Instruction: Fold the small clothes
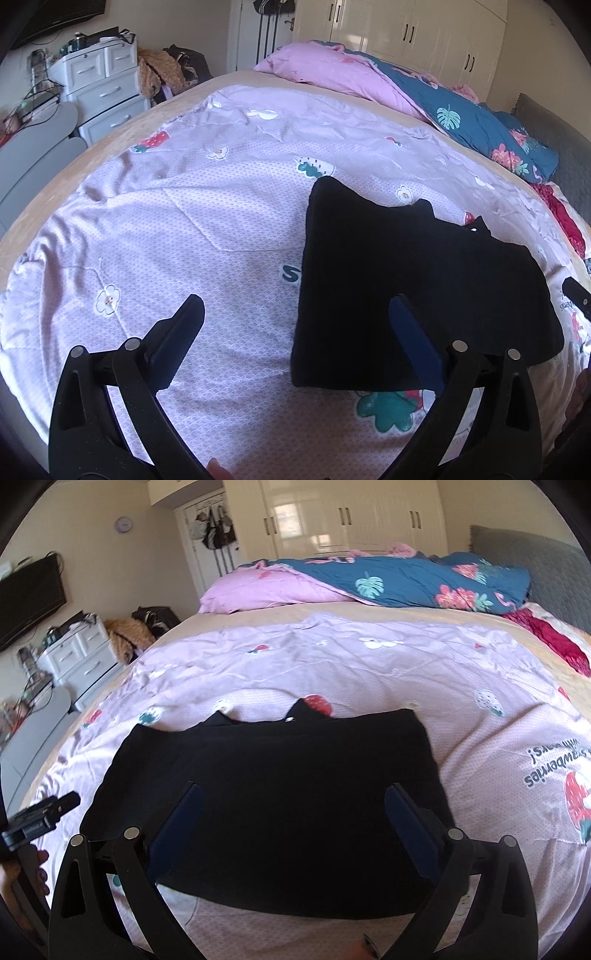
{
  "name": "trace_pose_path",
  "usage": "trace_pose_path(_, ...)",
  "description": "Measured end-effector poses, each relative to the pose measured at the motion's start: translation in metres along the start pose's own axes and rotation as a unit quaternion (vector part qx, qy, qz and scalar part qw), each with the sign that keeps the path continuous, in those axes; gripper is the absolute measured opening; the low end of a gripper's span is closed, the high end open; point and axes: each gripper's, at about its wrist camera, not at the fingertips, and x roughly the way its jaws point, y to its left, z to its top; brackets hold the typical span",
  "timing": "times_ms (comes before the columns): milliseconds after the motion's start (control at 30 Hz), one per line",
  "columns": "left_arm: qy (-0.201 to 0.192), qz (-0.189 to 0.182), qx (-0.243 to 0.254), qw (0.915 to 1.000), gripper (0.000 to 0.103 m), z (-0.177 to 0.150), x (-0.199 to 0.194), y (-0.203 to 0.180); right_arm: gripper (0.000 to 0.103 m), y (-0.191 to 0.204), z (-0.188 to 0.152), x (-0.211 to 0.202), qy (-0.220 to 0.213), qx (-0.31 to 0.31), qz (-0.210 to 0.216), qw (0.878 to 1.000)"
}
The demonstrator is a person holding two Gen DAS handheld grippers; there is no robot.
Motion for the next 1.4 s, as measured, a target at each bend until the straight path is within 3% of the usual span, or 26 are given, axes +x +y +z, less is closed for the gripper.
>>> trace_pose_path(333,0.0,0.019,-0.025,0.9995,0.094,0.004,0.0,0.029,0.098,0.071,-0.018,0.012,0.018,-0.098,0.026,0.995)
trace_pose_path(767,0.01,0.033,-0.055,0.9979,0.093,0.011,0.02,0.048,0.098,0.154,-0.058,0.03,0.035,-0.243,0.045,0.968)
trace_pose_path(1400,0.047,0.035,-0.059,0.9965,0.093,0.025,0.066,0.04,0.098,0.197,-0.087,0.076,0.048,-0.35,0.013,0.935)
